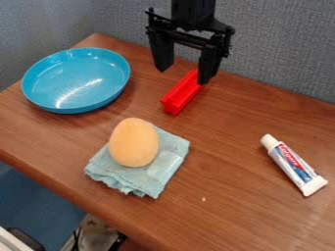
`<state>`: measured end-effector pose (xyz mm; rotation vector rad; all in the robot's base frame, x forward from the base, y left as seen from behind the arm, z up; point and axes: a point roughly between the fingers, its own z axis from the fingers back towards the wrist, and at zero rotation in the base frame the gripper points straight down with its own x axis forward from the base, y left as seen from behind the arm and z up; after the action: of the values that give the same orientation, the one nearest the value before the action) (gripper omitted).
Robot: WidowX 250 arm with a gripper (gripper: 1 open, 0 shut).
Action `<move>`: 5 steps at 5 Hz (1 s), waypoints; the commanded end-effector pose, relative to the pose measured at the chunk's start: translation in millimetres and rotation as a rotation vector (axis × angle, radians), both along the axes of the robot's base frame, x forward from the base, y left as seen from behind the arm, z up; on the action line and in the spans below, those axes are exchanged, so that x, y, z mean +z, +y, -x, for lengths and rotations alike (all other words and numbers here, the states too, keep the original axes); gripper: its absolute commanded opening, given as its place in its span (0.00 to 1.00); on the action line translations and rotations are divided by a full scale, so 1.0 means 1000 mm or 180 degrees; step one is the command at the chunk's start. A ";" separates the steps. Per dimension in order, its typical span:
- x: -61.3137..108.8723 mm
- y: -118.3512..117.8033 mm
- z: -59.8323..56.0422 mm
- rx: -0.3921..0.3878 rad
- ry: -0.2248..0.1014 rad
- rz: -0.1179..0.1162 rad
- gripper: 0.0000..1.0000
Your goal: Put the toothpaste on the blue plate
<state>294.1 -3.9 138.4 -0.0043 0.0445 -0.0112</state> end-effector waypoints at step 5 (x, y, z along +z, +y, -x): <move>-0.055 -0.111 -0.023 0.1222 -0.0111 -0.0001 1.00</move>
<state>308.9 -109.0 68.3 0.0109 0.0593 0.3741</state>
